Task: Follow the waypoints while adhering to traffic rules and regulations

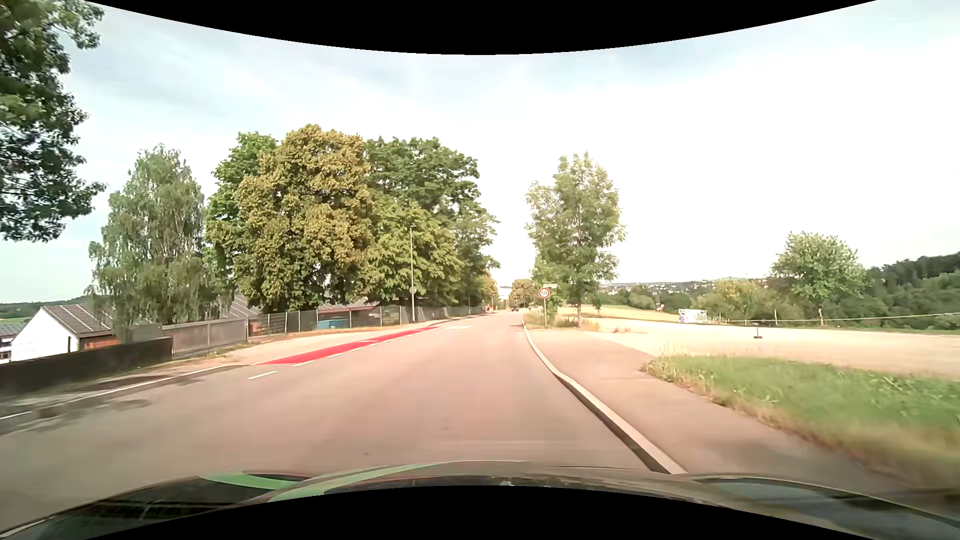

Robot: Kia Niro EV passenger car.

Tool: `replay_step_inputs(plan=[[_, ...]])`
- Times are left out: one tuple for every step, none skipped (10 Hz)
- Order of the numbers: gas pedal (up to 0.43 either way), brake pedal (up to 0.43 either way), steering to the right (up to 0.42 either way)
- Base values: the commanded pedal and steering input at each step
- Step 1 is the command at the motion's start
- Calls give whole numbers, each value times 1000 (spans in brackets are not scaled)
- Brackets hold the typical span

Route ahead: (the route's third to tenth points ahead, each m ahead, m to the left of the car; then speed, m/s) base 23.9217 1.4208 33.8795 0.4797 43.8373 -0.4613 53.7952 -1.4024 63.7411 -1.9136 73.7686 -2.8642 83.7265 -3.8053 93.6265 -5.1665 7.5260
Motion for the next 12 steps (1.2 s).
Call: replay_step_inputs(plan=[[0,0,9],[0,0,9],[0,0,9],[0,0,9],[0,0,9],[0,0,9],[0,0,9],[8,0,9],[20,0,9],[150,0,9],[197,0,9],[209,0,8]])
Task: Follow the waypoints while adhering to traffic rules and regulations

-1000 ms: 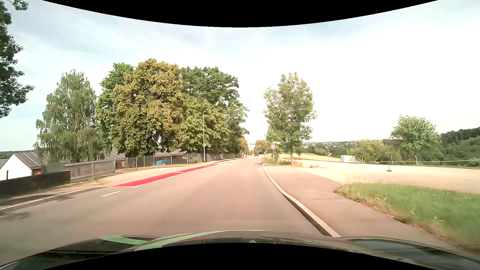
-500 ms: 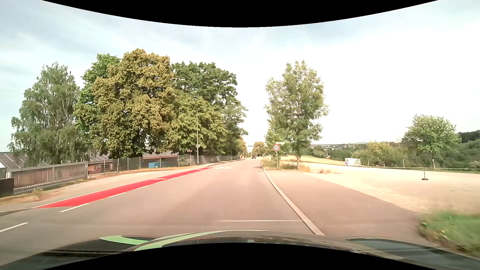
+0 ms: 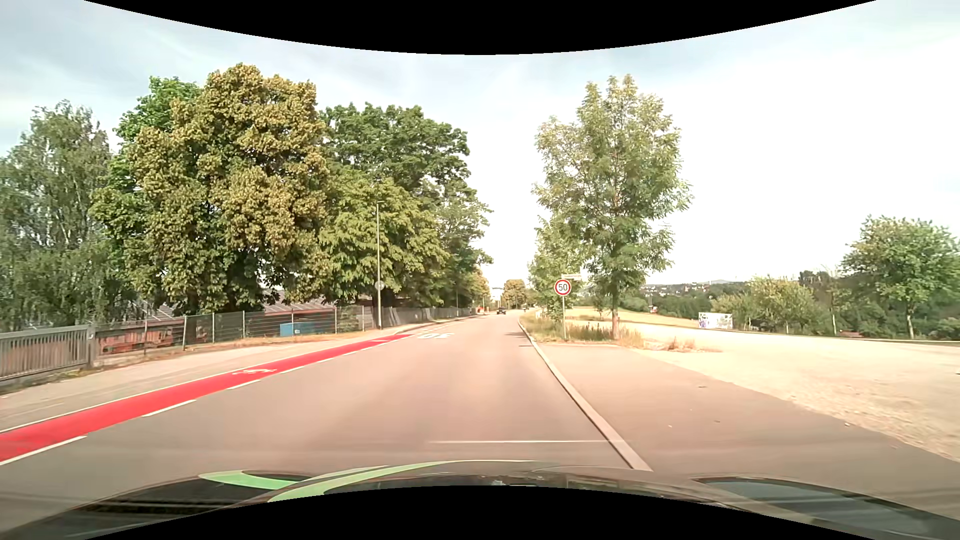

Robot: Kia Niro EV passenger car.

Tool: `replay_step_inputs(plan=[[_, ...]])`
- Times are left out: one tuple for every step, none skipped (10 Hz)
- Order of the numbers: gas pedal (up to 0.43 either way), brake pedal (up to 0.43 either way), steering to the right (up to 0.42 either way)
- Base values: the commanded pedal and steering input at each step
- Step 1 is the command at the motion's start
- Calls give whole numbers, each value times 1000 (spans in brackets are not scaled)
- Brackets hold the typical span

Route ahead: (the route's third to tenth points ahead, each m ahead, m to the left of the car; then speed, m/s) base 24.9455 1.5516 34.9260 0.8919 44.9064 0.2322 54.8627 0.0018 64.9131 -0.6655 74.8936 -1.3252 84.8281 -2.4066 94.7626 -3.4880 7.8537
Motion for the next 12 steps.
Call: replay_step_inputs(plan=[[220,0,7],[228,0,8],[228,0,7],[228,0,7],[228,0,7],[228,0,8],[228,0,9],[228,0,9],[228,0,10],[240,0,10],[240,0,10],[240,0,10]])
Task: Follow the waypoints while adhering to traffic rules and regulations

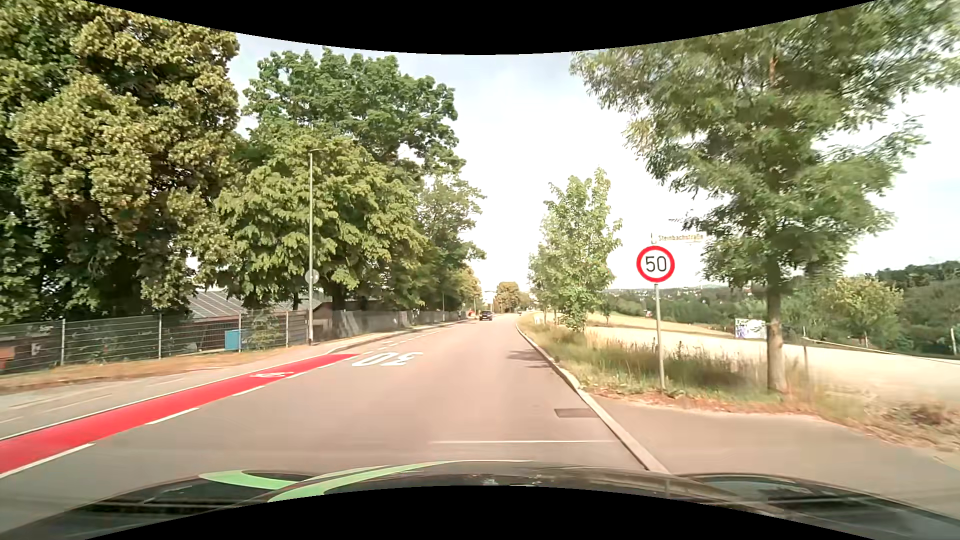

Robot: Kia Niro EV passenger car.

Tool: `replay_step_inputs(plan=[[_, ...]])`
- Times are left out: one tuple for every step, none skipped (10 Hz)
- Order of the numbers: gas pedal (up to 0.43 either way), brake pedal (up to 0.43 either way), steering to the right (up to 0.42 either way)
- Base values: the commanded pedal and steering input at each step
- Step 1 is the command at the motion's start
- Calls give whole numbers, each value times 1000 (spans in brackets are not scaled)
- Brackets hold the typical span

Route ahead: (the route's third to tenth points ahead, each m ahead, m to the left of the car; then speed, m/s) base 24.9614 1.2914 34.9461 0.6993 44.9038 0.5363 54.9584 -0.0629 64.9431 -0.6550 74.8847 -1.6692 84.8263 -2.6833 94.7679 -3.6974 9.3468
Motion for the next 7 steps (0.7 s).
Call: replay_step_inputs(plan=[[240,0,10],[240,0,10],[240,0,10],[260,0,12],[268,0,13],[280,0,15],[280,0,14]])
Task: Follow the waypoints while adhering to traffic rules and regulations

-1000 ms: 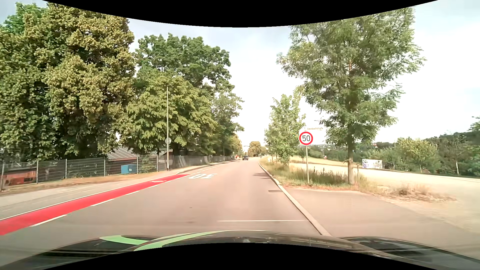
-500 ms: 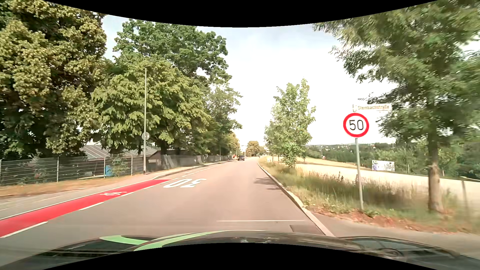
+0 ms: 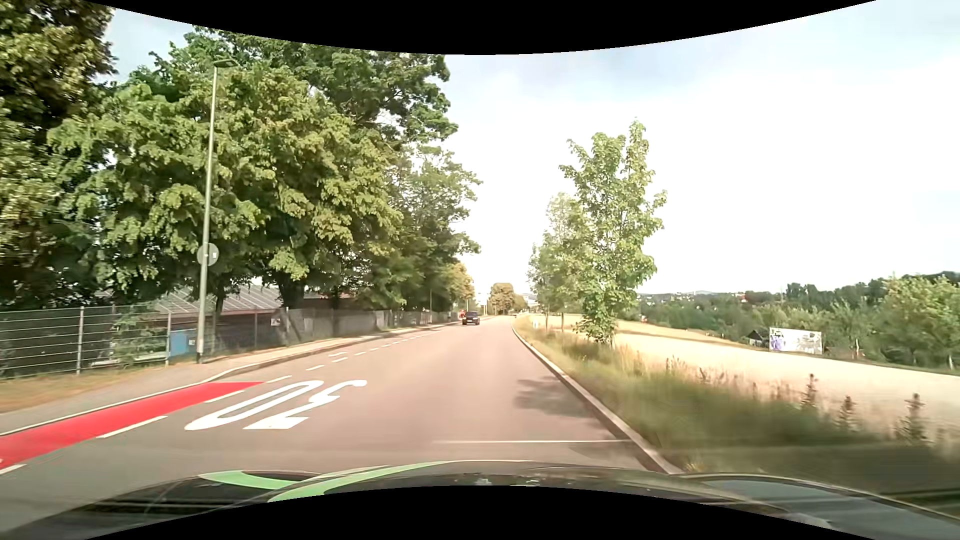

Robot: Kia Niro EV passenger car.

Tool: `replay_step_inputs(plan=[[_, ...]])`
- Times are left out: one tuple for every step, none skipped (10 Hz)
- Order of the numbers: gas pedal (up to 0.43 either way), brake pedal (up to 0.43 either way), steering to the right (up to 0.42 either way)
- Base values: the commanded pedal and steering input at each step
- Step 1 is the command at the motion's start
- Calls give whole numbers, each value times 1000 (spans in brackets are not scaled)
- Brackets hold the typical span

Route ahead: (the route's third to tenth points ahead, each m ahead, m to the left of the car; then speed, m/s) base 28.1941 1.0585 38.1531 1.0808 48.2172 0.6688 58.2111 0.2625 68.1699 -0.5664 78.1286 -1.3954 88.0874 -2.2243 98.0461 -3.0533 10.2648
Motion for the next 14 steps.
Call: replay_step_inputs(plan=[[280,0,12],[280,0,12],[280,0,12],[280,0,12],[280,0,12],[280,0,12],[280,0,11],[280,0,11],[280,0,11],[280,0,9],[280,0,8],[280,0,7],[280,0,6],[268,0,5]])
